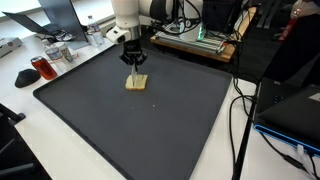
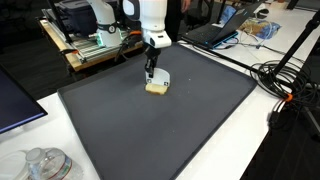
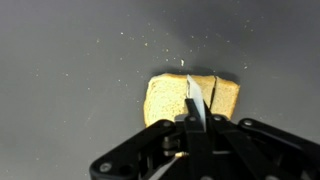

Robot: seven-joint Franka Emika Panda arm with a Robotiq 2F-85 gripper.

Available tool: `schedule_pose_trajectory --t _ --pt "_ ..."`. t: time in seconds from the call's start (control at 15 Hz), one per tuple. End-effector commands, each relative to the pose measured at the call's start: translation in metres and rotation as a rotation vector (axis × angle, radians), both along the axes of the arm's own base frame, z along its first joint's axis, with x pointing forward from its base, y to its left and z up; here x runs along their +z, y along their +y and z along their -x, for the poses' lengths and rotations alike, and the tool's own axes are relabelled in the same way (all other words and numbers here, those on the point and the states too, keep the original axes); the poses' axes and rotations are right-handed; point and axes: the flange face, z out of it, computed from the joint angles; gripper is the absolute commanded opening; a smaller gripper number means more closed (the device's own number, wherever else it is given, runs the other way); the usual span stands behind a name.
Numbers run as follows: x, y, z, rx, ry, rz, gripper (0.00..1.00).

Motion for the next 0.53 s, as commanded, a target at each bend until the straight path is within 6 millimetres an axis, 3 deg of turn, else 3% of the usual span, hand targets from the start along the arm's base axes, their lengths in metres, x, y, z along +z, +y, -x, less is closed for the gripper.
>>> schedule_pose_trajectory --t 0.0,0.47 --pt "-0.0105 -0.0035 -0.0102 0.034 0.003 0.038 0.01" --pt "-0.0169 0.0038 -0.0125 0.085 0.055 0.053 0.01"
